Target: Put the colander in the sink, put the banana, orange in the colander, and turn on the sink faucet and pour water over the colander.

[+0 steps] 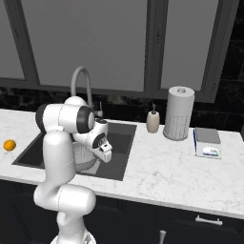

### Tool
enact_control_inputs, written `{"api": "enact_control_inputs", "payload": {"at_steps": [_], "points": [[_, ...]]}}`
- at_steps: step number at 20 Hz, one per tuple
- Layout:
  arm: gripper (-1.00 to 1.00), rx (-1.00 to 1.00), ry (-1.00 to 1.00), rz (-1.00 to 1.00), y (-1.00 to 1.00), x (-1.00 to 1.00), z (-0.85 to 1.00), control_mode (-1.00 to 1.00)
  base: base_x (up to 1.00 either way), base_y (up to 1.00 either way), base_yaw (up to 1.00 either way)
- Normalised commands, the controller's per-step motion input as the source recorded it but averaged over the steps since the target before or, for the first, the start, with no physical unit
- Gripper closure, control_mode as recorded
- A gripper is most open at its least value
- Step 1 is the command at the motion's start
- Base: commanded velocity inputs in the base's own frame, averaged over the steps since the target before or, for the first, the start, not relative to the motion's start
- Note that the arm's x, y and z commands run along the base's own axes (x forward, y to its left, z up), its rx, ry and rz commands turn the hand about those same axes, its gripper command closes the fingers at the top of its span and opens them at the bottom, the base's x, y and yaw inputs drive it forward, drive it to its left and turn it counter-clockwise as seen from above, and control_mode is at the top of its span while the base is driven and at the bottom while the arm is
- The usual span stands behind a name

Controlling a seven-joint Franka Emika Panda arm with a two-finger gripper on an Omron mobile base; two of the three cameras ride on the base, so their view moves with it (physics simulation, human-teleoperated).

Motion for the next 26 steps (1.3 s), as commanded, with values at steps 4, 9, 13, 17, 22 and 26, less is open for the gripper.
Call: {"api": "enact_control_inputs", "payload": {"at_steps": [4,9,13,17,22,26], "points": [[1.00,0.00,0.00,0.00,-0.01,0.00,0.00,-1.00,0.00,0.00,0.00],[-1.00,0.00,0.00,0.00,0.00,0.01,0.03,-1.00,0.00,0.00,0.00],[-1.00,-0.01,-0.08,0.00,-0.15,-0.05,0.13,-1.00,0.00,0.00,0.00],[-1.00,0.00,-0.14,0.00,-0.24,-0.23,0.38,-1.00,0.00,0.00,0.00],[-1.00,0.00,-0.12,0.00,-0.17,-0.38,0.52,-1.00,0.00,0.00,0.00],[-1.00,-0.02,-0.16,0.00,-0.04,-0.74,0.44,-1.00,0.00,0.00,0.00]]}}
